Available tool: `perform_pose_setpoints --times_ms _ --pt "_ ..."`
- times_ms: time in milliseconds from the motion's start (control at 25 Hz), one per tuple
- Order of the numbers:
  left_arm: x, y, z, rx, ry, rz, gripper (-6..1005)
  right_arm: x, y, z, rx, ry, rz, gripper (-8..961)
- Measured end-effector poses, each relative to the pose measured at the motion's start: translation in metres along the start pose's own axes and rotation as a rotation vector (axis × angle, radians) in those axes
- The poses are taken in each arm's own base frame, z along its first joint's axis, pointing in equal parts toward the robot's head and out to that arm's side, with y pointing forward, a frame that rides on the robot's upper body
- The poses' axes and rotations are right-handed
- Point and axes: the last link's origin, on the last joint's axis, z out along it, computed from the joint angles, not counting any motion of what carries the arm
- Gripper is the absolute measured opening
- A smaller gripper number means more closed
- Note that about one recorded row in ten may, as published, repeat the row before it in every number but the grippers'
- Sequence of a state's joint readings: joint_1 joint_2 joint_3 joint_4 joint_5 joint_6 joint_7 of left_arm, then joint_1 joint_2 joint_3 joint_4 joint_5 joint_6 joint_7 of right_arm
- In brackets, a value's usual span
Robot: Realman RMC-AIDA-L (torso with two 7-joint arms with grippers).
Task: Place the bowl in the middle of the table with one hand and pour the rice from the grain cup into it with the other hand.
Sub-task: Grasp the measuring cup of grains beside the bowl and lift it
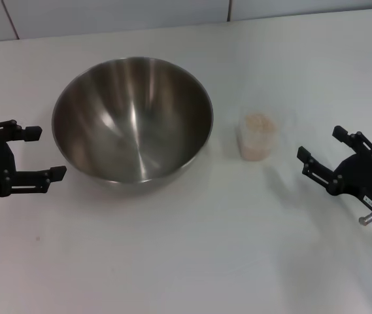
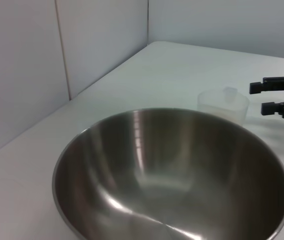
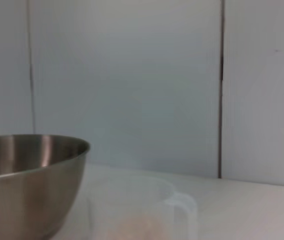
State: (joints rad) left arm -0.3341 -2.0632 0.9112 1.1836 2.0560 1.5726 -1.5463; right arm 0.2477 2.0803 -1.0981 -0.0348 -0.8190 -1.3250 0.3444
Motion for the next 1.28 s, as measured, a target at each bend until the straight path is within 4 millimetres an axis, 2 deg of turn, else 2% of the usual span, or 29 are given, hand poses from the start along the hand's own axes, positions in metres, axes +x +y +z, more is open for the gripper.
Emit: perform_pose_setpoints --times_ms 600,1280 --pt "-0.005 0.001 0.003 -0.010 -0.022 -0.016 864 -0.004 -0.010 0.032 0.039 0.053 -0.003 821" --pt "-0.002 0.000 0.006 -0.018 -0.021 -0.008 864 -0.011 -0.009 0.050 0.017 0.047 -0.022 803"
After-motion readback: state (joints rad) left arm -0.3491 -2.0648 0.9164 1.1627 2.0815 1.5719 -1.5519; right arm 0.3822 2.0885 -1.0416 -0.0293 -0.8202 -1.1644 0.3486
